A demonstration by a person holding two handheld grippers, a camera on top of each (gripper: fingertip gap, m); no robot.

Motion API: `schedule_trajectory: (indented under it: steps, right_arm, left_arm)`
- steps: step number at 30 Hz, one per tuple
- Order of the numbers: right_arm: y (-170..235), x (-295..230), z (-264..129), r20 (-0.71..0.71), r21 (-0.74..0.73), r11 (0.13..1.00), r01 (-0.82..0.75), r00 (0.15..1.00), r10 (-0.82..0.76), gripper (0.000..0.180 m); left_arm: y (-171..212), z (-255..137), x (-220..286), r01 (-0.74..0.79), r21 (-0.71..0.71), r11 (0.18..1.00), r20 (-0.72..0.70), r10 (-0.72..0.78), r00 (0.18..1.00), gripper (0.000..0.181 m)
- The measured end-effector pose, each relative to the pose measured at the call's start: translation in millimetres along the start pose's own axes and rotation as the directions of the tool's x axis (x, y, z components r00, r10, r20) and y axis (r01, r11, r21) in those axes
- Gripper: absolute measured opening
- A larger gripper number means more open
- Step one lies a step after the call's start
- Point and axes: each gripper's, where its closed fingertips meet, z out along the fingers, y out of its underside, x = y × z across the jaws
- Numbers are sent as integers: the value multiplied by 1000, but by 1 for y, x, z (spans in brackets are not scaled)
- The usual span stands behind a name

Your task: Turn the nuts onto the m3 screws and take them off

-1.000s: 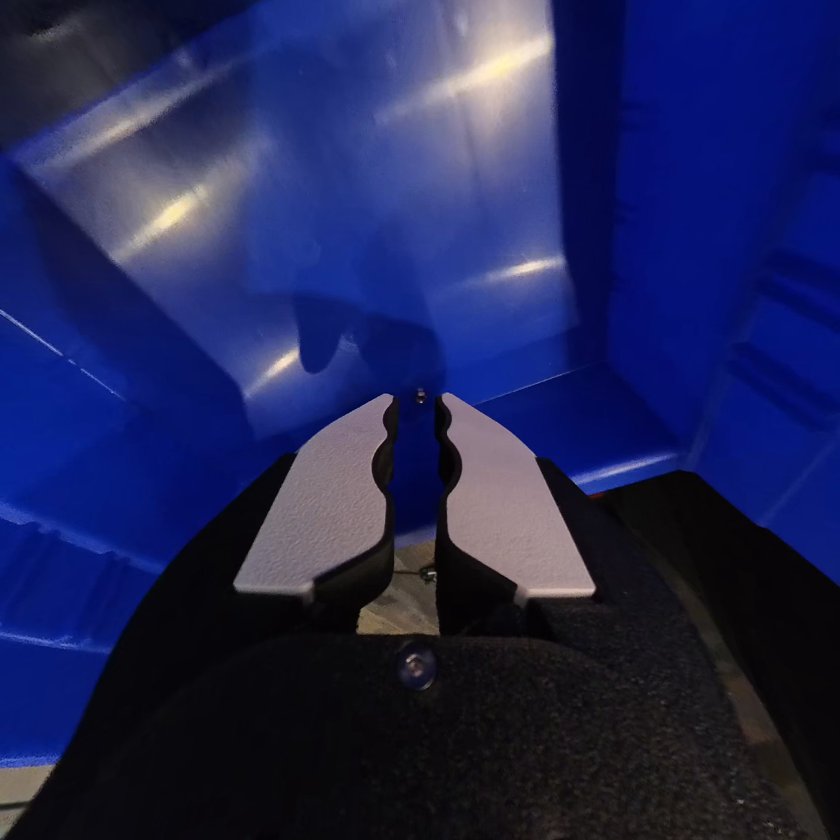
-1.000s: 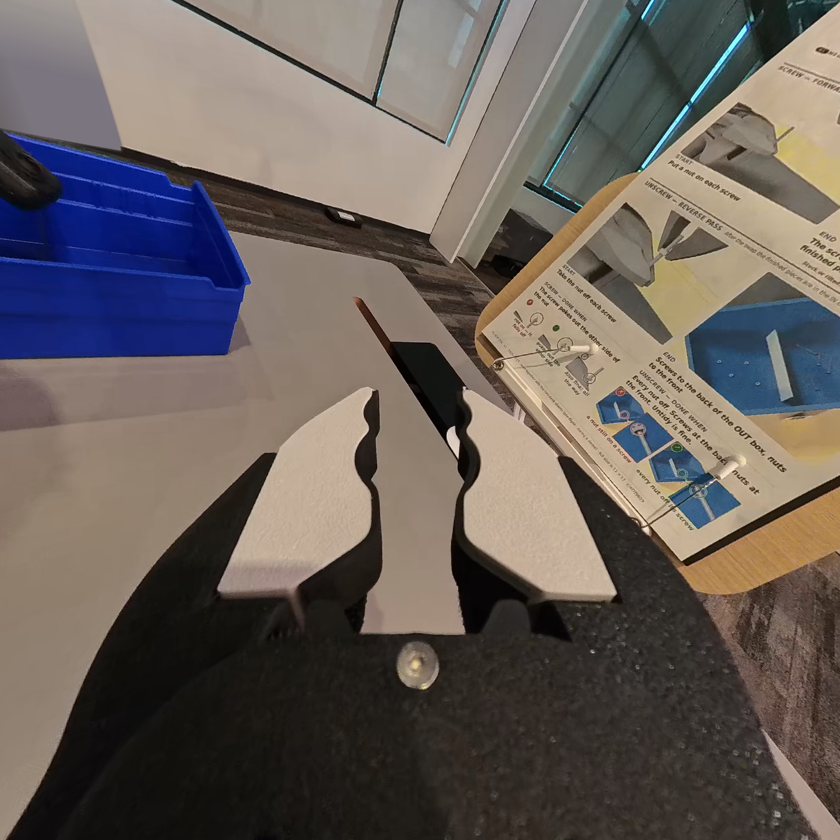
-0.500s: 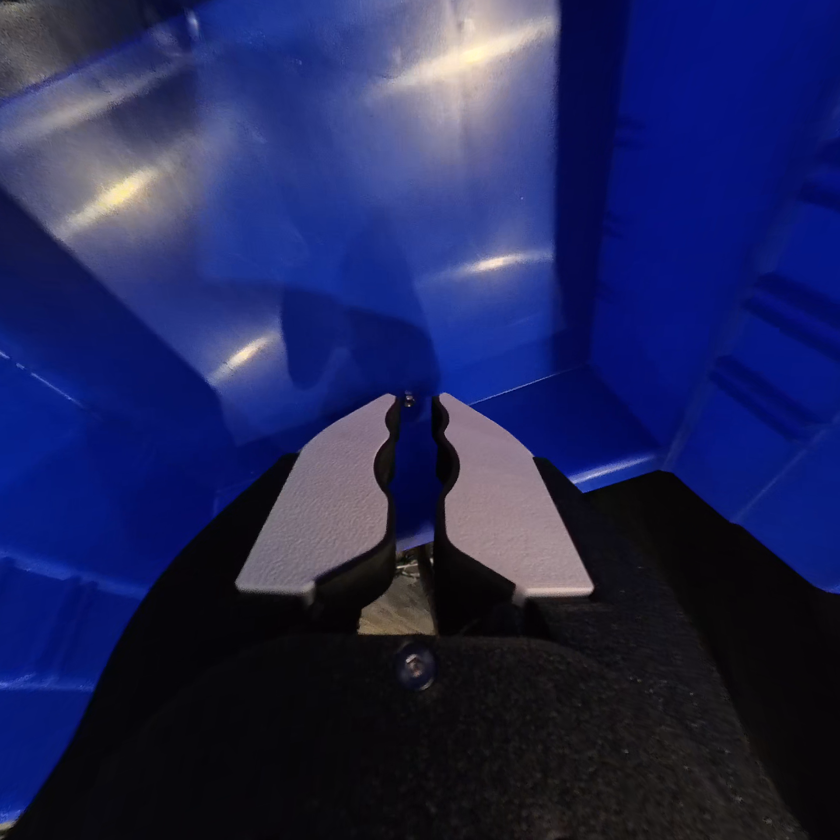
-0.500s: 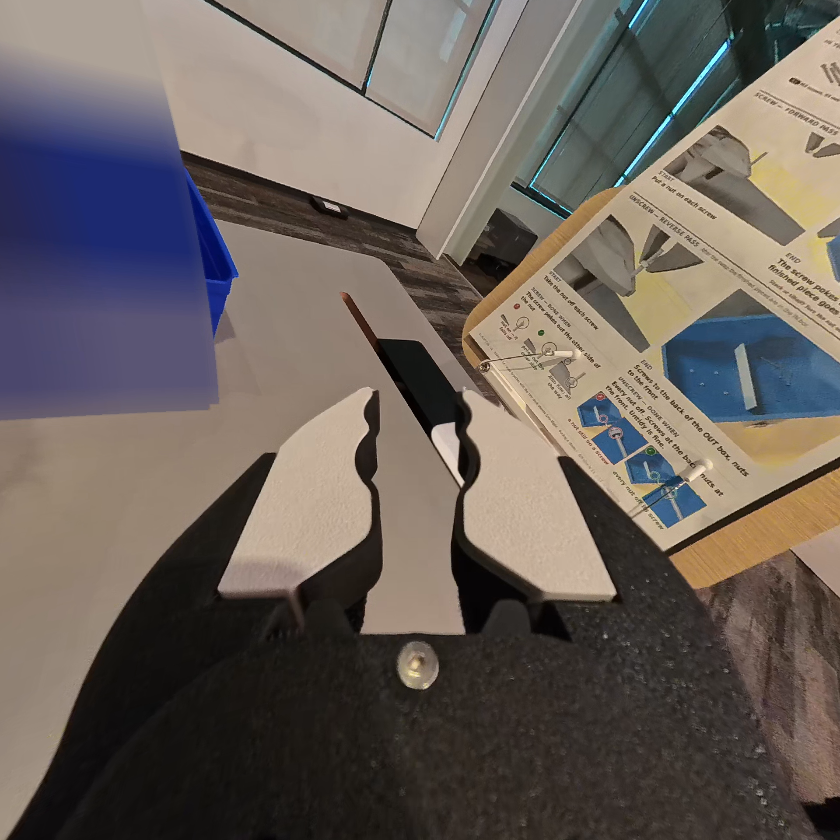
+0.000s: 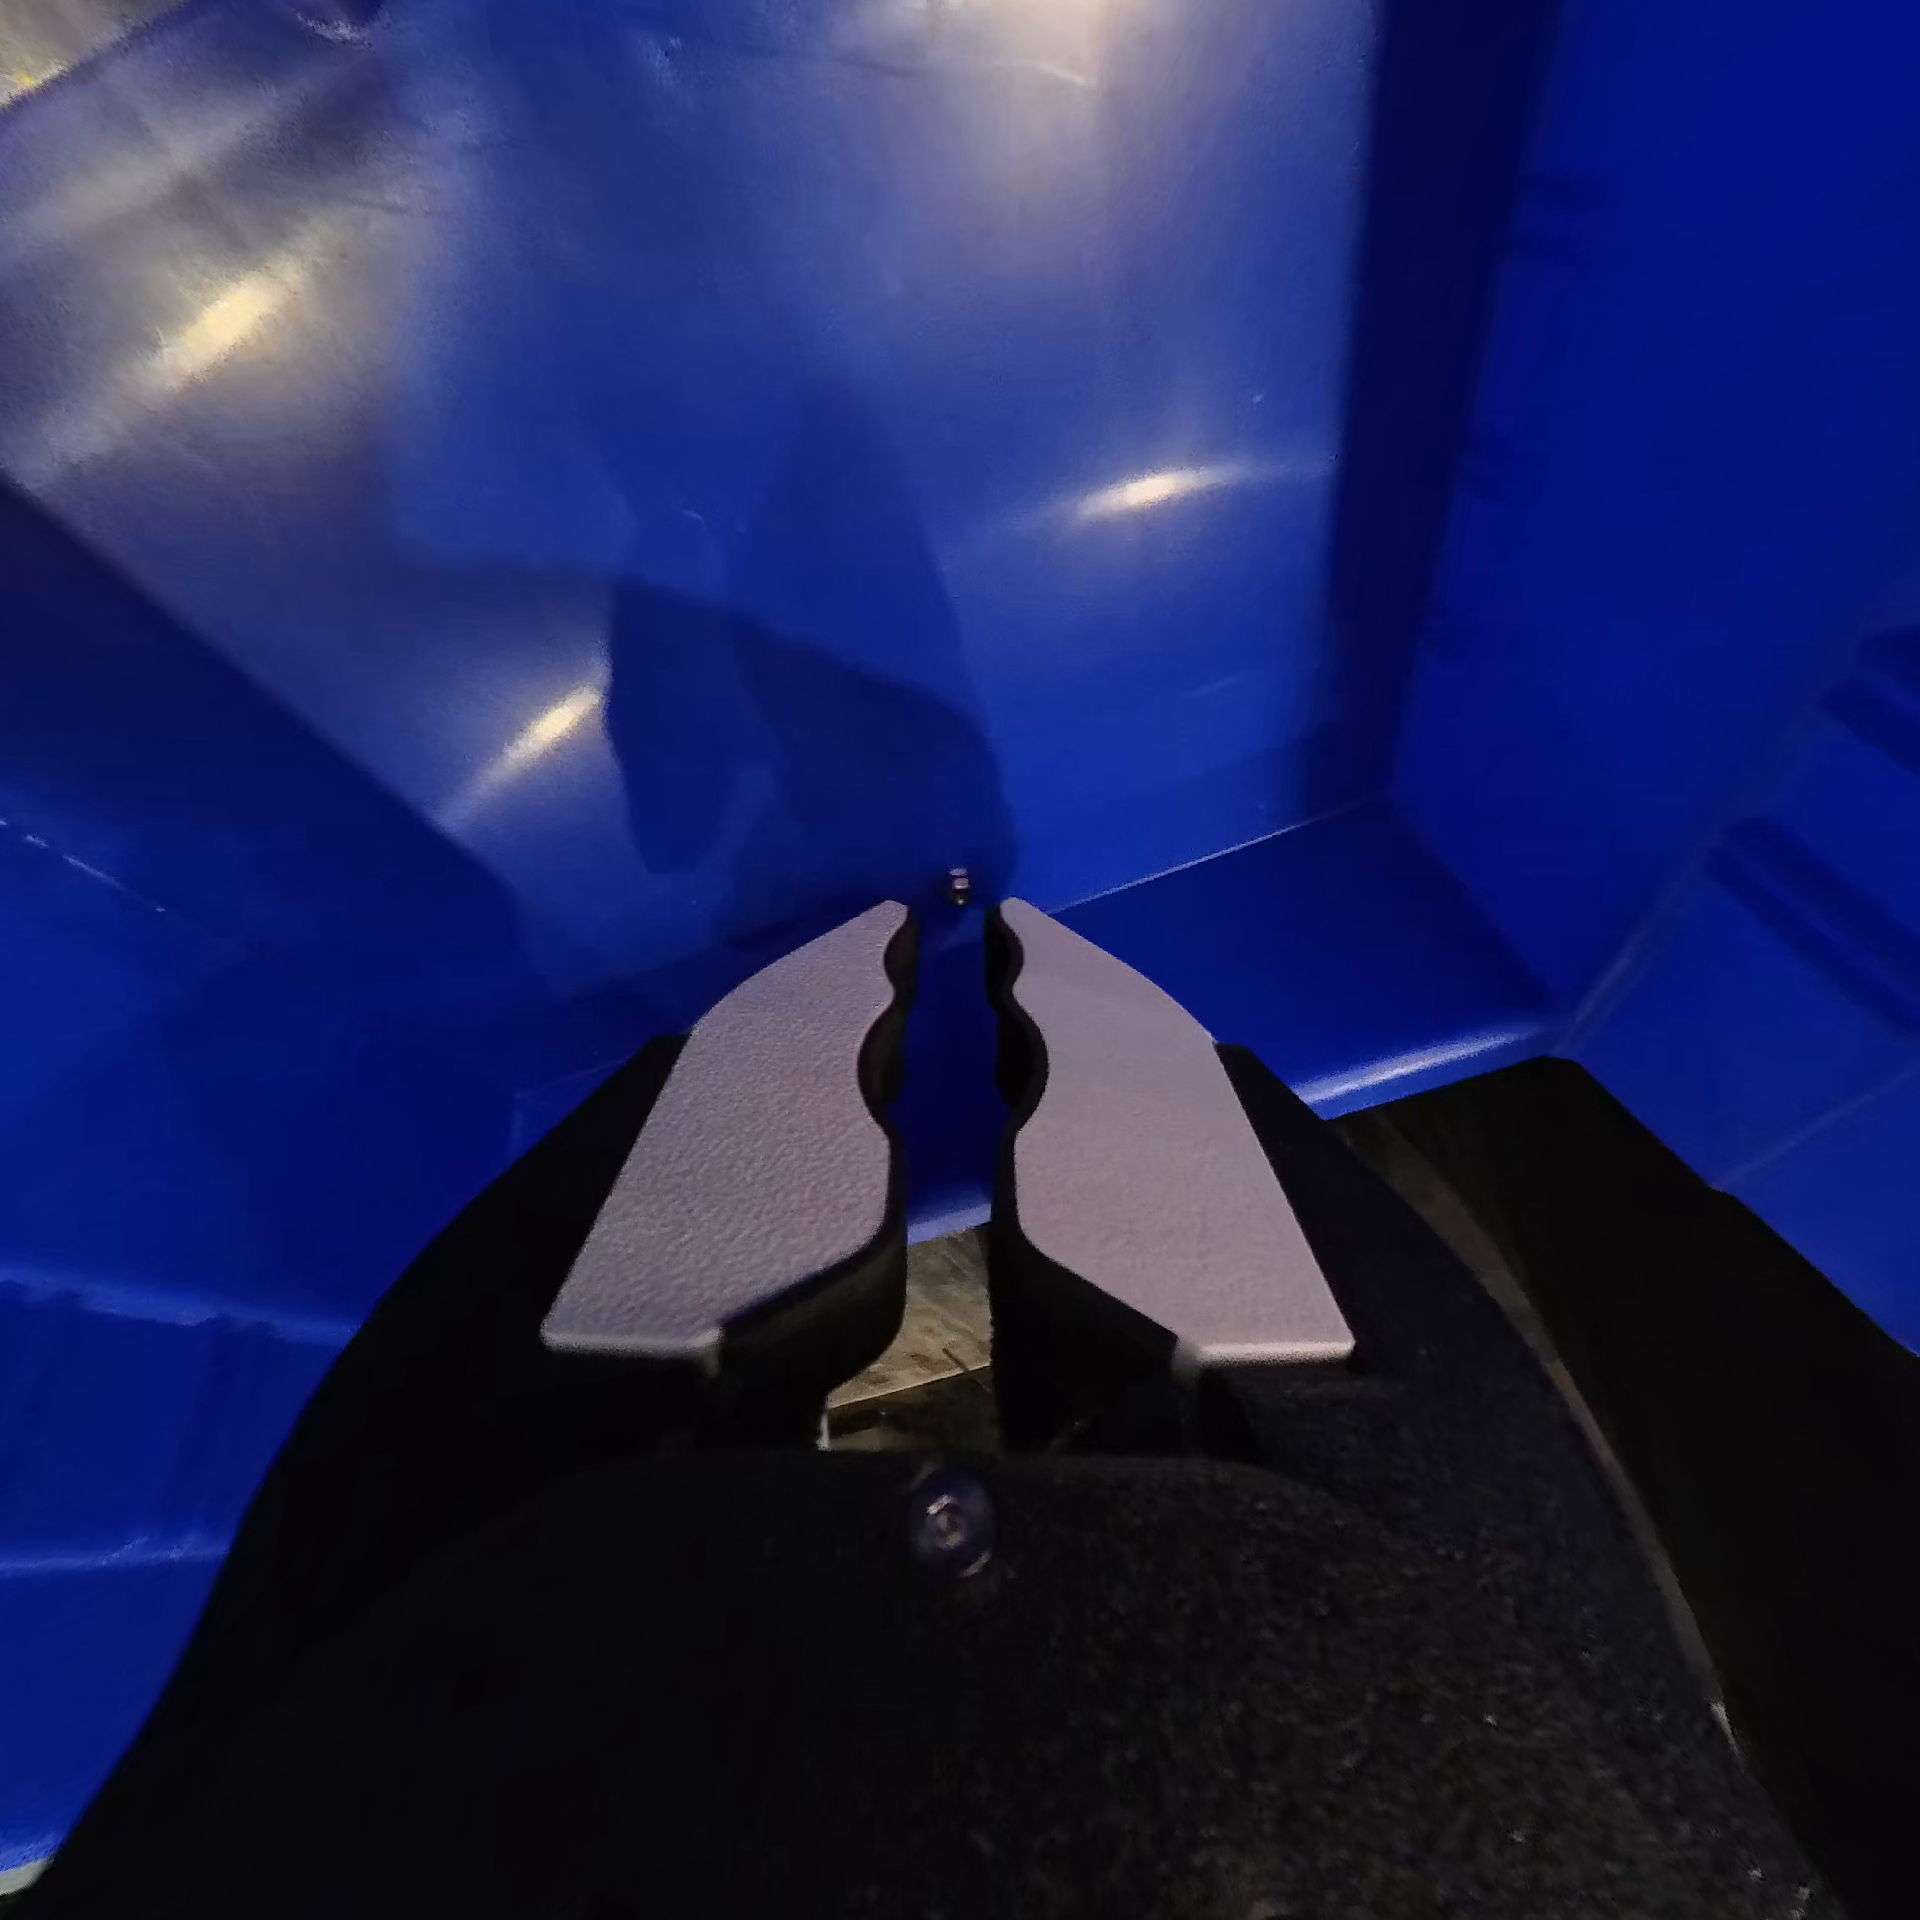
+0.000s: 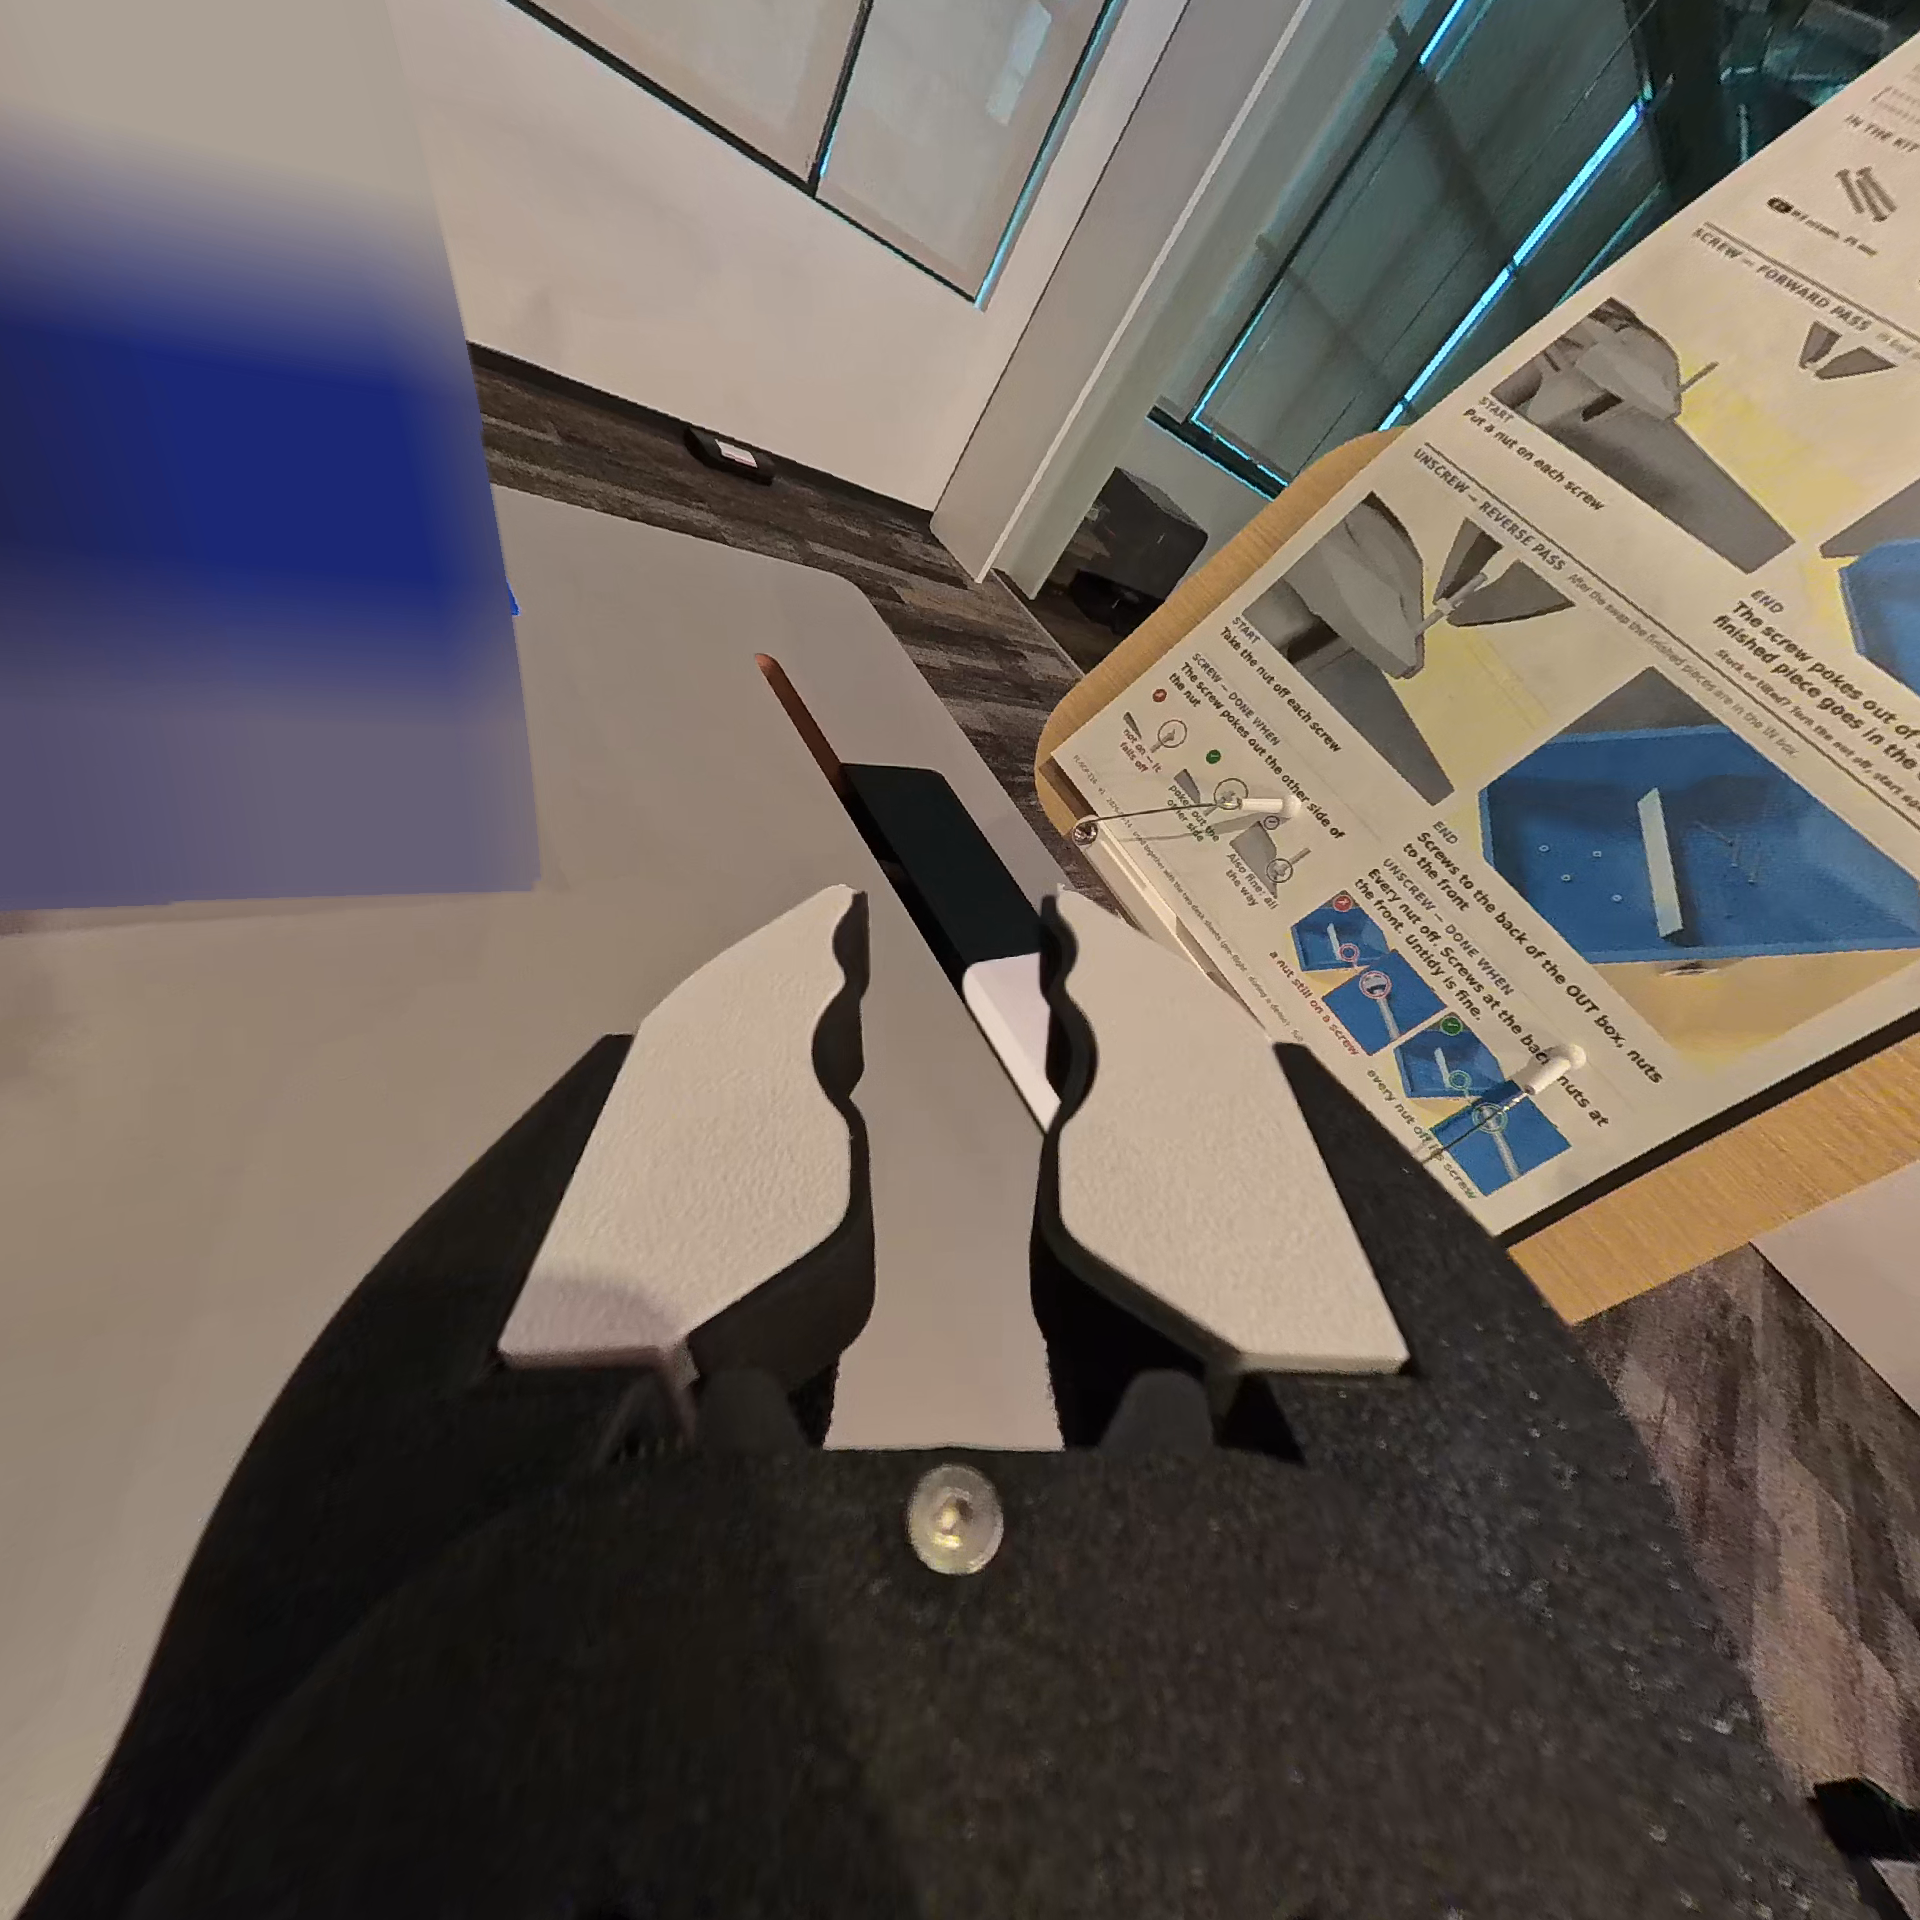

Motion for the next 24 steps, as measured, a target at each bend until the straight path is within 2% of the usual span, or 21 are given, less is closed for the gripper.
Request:
schedule_trajectory:
  steps: [10,17,24]
  right_arm:
    - [-2,3,-2,-6,5,1000,-6,1000,6,30]
    - [-3,5,-5,-15,7,1000,2,1000,-2,30]
    - [-5,8,-8,-25,14,1000,2,1000,-1,30]
  left_arm:
    - [-2,0,2,-1,3,1000,23,1,1000,13]
    - [-5,-1,1,-4,15,1000,48,3,999,4]
    - [-4,-1,1,-14,5,1000,61,14,998,4]
